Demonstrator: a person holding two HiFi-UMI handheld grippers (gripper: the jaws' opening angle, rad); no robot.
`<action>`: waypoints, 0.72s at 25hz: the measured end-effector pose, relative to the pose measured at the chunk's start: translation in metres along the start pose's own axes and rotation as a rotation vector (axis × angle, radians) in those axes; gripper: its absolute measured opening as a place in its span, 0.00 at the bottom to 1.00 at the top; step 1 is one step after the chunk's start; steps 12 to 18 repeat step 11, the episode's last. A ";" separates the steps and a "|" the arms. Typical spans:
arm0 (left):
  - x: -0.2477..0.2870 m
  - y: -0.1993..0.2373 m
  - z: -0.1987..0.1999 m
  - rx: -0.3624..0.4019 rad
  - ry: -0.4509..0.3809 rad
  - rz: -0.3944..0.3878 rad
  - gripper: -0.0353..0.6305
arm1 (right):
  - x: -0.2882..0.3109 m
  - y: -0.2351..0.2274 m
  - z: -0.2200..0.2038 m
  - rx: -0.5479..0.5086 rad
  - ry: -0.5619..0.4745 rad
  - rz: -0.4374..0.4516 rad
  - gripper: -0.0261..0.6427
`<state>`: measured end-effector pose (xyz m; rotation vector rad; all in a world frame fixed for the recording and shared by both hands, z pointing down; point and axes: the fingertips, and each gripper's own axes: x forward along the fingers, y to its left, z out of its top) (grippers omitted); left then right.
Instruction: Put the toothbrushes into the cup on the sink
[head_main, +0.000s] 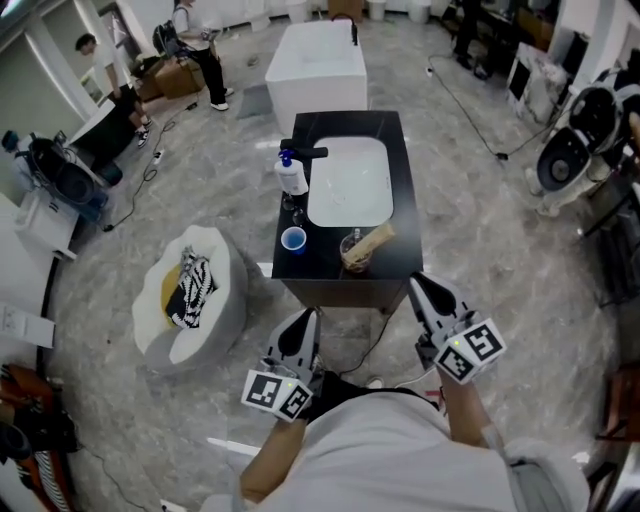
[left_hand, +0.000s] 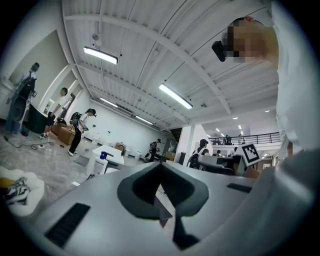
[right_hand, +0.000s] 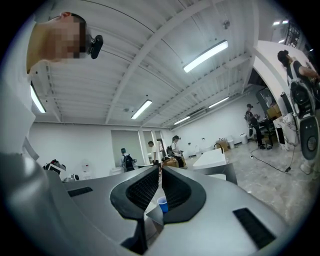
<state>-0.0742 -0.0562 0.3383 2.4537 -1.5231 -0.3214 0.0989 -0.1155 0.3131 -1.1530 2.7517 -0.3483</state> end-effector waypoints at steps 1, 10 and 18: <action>0.000 0.001 -0.001 0.000 0.001 0.001 0.06 | 0.001 0.001 -0.001 0.001 0.003 0.003 0.11; 0.011 0.007 0.001 -0.003 -0.002 -0.007 0.06 | 0.008 -0.007 0.000 -0.001 0.005 -0.001 0.11; 0.012 0.008 0.000 -0.004 -0.001 -0.007 0.06 | 0.010 -0.008 0.000 -0.001 0.003 -0.001 0.11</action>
